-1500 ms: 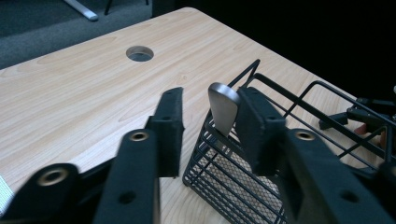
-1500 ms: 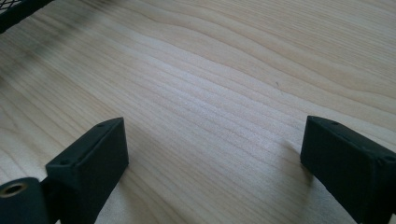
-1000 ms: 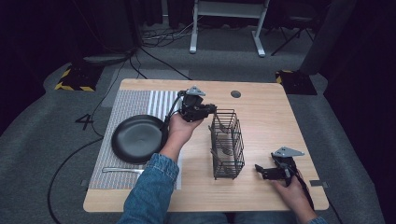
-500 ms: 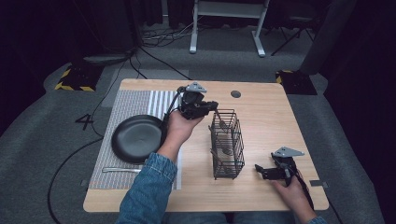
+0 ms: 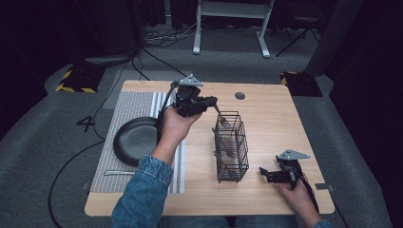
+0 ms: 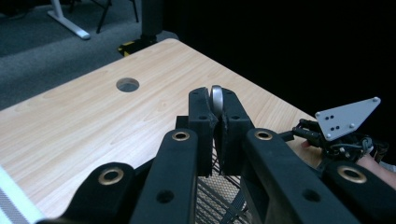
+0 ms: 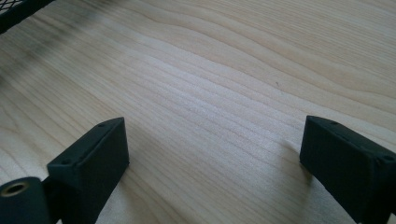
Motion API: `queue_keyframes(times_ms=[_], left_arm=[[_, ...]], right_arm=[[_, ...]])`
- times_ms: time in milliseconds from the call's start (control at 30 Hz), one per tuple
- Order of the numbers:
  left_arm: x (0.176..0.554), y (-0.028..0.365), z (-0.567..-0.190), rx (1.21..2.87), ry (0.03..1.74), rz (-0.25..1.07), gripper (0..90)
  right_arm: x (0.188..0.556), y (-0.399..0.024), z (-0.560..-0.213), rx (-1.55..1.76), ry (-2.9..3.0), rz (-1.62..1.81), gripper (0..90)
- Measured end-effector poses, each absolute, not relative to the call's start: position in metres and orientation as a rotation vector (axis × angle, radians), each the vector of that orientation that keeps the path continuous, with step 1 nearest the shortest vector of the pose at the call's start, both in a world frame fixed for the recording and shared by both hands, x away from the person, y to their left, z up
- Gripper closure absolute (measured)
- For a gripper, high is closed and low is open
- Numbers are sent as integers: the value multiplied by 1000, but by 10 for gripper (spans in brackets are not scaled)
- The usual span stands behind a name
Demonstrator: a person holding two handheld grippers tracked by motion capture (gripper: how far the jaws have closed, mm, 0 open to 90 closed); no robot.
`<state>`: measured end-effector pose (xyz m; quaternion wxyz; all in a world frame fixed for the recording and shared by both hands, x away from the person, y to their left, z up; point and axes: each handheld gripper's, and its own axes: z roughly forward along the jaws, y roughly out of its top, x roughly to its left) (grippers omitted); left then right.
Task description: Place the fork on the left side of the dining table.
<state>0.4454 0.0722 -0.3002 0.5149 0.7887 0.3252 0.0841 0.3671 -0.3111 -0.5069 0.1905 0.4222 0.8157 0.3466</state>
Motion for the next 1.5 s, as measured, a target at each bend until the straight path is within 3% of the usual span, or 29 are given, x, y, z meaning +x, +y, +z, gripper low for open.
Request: queue_keyframes(times_ms=[900,1500], left_arm=[[442,123,-247,1785,799,286,861],[467,180,-241,1648,965,368,861]], right_arm=[[367,-311,-507,1193,2287,980,94],[367,-312,-507,1192,2287,979,94]])
